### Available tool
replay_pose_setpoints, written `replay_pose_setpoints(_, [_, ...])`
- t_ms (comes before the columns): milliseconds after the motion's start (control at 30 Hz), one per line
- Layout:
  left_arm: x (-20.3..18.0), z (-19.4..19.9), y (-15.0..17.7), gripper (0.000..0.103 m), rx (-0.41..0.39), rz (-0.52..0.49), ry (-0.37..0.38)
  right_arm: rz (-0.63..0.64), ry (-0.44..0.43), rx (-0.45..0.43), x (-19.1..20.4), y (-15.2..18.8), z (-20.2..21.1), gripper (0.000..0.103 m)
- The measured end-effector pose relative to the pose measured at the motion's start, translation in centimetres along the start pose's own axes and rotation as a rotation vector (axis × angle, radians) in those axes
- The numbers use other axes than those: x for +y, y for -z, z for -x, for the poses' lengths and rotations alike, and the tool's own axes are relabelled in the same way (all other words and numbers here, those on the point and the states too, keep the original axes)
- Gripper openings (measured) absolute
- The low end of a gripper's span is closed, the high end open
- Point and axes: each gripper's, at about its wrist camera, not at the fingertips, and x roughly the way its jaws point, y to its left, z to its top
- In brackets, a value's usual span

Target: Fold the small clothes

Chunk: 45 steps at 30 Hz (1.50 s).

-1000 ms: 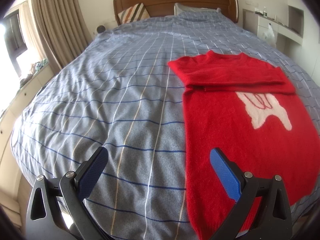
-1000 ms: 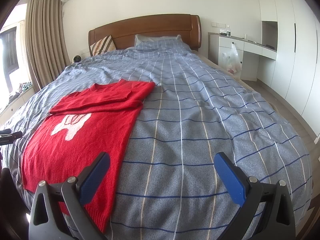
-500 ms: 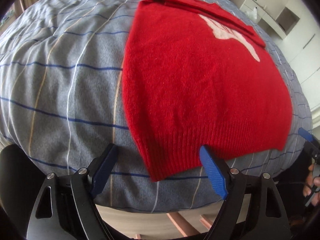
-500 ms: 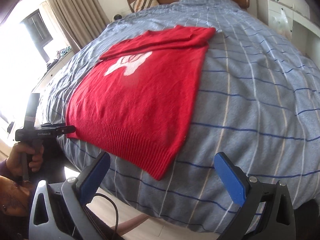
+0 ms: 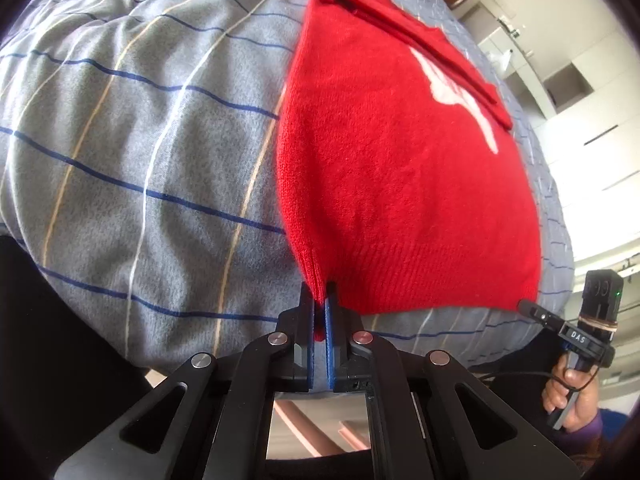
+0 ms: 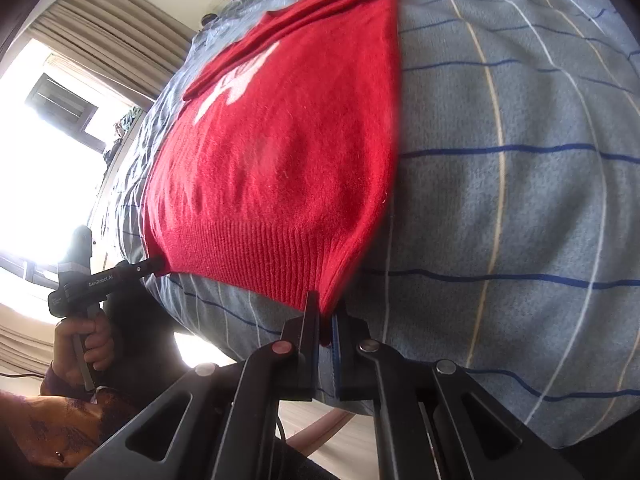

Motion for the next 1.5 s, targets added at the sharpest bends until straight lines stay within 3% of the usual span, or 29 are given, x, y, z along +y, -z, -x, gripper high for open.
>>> replay_pose_setpoints(167, [-0.7, 4.1, -1.7, 0.002, -0.115, 0.040, 0.162, -0.039, -0.093, -0.131, 0.4, -1.5, 4.4, 0.005])
replay_pose_setpoints(267, [-1.7, 4.7, -5.5, 0.002, -0.199, 0.010, 0.182, -0.023, -0.146, -0.244, 0.9, -4.7, 5.8, 0.005])
replay_pose_setpoints(400, [-2.1, 4.2, -12.9, 0.002, -0.272, -0.007, 0.195, 0.054, -0.100, -0.336, 1.7, -11.6, 5.5, 0.005])
replay_pose_setpoints(633, [-4.0, -0.9, -26.3, 0.002, -0.298, 0.023, 0.141, 0.076, -0.016, -0.394, 1.0, -25.8, 1.9, 0.005])
replay_pose_setpoints(800, [-3.6, -5.8, -32.6, 0.002, -0.272, 0.047, 0.045, 0.023, 0.031, -0.358, -1.3, -33.6, -2.9, 0.005])
replay_pose_setpoints(867, [-3.5, -7.4, -34.1, 0.006, -0.265, 0.052, -0.002, -0.024, 0.035, -0.350, -2.6, -35.5, -4.8, 0.006])
replay_pose_setpoints(900, [-3.3, -7.8, -34.7, 0.017, -0.269, 0.059, -0.034, -0.054, 0.024, -0.343, -3.2, -36.0, -5.6, 0.007])
replay_pose_setpoints(933, [-3.1, -8.0, -35.2, 0.045, -0.272, 0.068, -0.056, -0.082, 0.025, -0.337, -3.7, -36.5, -6.3, 0.012])
replay_pose_setpoints(967, [-2.8, -7.8, -35.5, 0.060, -0.280, 0.078, -0.070, -0.101, 0.033, -0.341, -4.0, -36.7, -6.6, 0.024])
replay_pose_setpoints(1000, [-2.6, -7.1, -35.6, 0.078, -0.306, 0.087, -0.081, -0.111, 0.032, -0.354, -4.4, -36.7, -6.7, 0.030])
replay_pose_setpoints(1033, [-2.3, -6.3, -35.7, 0.081, -0.345, 0.089, -0.085, -0.115, 0.033, -0.370, -4.5, -36.7, -6.4, 0.035])
replay_pose_setpoints(1167, [-2.8, -3.1, -34.2, 0.084, -0.416, 0.012, -0.065, -0.039, 0.055, -0.406, -3.2, -35.7, -4.2, 0.035])
replay_pose_setpoints(1300, [-5.3, -2.8, -29.5, 0.098, -0.364, -0.181, 0.005, 0.106, -0.009, -0.319, -0.2, -32.0, -3.3, 0.037])
replay_pose_setpoints(1400, [-6.2, -5.3, -25.8, 0.098, -0.244, -0.292, -0.078, 0.169, -0.007, -0.199, 0.1, -28.0, -4.6, 0.046])
replay_pose_setpoints(1500, [-5.0, -6.3, -22.7, 0.091, -0.166, -0.311, -0.210, 0.165, 0.098, -0.153, -2.1, -24.1, -4.7, 0.034])
